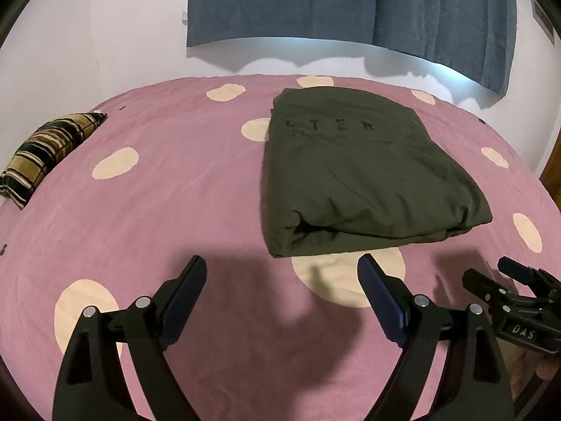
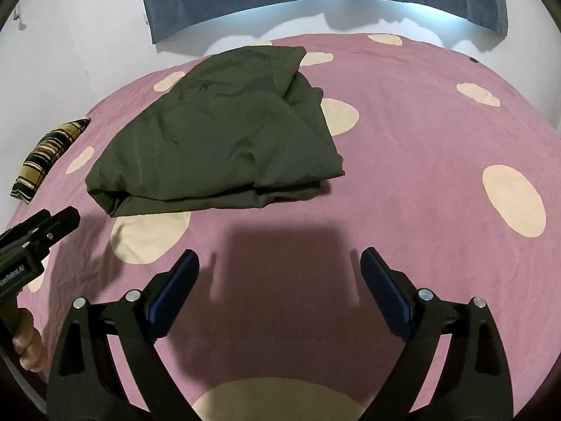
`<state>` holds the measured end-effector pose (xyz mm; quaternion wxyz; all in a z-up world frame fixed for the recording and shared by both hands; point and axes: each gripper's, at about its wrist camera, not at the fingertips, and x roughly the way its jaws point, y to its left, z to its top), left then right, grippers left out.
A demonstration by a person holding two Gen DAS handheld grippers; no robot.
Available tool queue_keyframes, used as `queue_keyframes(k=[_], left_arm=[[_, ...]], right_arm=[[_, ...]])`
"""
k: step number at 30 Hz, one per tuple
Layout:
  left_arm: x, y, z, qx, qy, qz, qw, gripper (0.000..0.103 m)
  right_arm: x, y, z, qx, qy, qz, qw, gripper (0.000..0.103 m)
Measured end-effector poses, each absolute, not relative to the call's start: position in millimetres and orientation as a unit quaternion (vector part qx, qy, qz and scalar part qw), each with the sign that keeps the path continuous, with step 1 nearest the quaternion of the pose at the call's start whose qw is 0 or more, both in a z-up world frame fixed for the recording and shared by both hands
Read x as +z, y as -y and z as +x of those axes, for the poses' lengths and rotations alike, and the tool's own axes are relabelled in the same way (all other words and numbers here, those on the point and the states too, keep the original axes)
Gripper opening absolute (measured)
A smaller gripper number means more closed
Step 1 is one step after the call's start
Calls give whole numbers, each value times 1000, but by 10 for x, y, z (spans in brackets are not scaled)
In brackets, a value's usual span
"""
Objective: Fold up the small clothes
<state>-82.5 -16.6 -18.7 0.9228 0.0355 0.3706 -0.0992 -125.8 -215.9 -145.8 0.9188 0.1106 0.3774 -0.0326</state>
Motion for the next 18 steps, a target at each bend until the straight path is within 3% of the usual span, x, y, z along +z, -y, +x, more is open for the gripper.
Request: queue_keyframes(k=[18], left_arm=[[-173,234,-869,-97,-368,49,923,87]], right_arm=[[-1477,2128,-1249,-29,-382,107,918,93]])
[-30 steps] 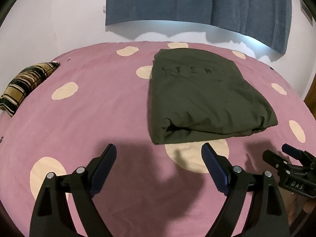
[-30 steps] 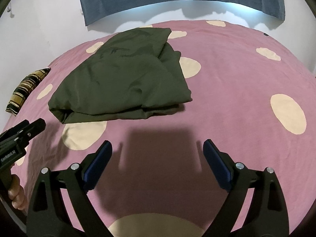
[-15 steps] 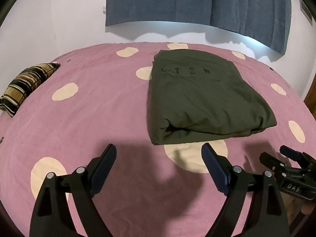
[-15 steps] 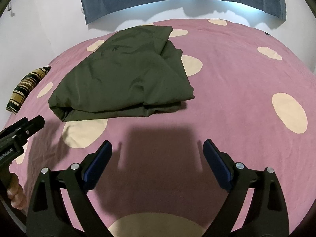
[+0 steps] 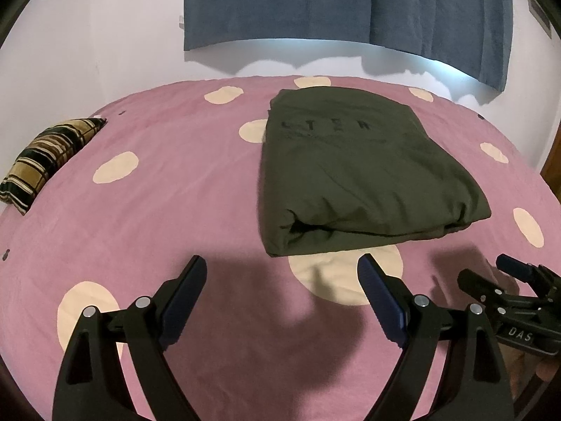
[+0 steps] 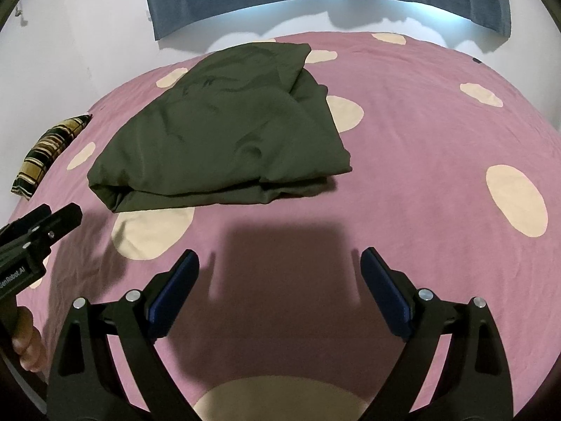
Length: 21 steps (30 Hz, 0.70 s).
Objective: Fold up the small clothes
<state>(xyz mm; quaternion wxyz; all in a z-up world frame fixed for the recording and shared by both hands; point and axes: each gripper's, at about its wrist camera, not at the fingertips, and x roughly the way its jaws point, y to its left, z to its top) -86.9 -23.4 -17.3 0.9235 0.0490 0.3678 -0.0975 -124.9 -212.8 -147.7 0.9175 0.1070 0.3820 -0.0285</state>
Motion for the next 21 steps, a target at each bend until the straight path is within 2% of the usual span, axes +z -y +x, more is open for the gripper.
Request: queue_keyframes(k=[6,8,11,15,21], left_arm=[[-167,203,-863,-118,-370,23,921,87],[-156,191,-864,-126,-371,8,920,92],[-96,155,-967,-123,-331,5,936,92],[67,78,-944,-130,-327,-6,936,92],[290,-346,-436,-94,-345,-56,932,92]], right_arm=[[-1479,2121,-1235,-26,-384,105,917,93],[-1480,2116,-1239,-27,-384,106,917,93],[-1484,2114,-1233,-25,-385,107,916,93],[-1466,2166,-1230,-14,-385,122,914,93],[-1135,2502,-1228,7,-360,168,918,93]])
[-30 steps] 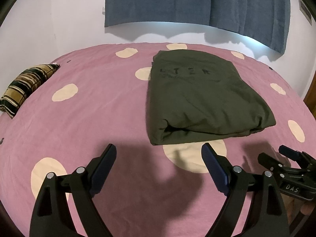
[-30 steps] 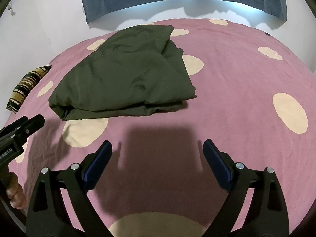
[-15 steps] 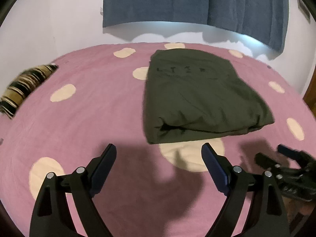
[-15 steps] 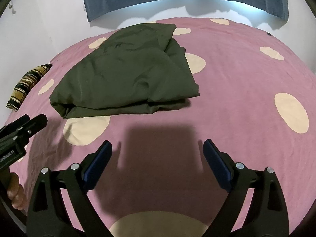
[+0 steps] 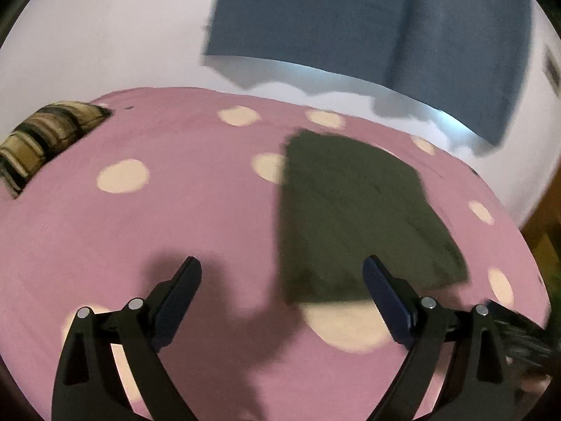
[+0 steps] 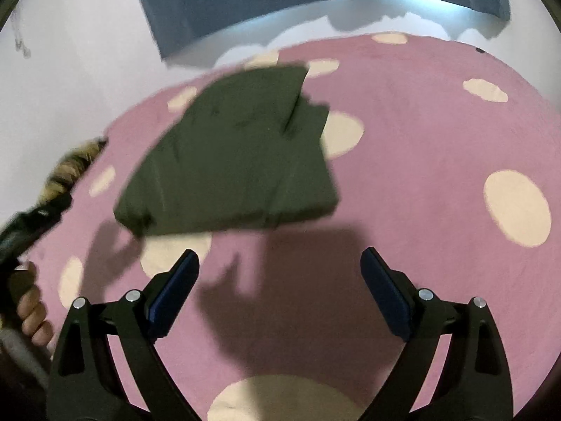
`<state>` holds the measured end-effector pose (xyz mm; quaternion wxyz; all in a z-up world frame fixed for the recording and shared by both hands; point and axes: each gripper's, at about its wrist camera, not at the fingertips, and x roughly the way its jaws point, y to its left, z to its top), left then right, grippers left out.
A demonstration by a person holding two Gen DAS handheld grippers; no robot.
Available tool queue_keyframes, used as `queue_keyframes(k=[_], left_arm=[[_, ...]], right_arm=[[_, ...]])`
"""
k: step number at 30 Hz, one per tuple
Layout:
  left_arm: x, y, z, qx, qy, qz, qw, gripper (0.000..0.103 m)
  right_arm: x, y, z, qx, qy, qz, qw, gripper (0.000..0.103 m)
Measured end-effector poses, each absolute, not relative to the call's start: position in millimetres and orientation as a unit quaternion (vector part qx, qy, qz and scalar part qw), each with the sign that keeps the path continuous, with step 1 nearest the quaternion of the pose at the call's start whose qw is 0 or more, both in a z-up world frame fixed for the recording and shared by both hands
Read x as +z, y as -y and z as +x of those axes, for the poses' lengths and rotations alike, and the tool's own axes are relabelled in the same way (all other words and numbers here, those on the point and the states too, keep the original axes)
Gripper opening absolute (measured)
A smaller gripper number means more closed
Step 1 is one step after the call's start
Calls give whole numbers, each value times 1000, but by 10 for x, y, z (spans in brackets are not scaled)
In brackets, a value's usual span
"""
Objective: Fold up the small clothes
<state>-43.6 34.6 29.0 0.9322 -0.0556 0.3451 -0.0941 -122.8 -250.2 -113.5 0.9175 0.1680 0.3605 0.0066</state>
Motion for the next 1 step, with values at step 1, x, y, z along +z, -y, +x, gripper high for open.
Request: queue_keyframes(k=[1], left_arm=[[309,-447,-261,-75,-341,-66,935,92]], right_arm=[[-1049,2638,-1186,0,-349,173,921,94]])
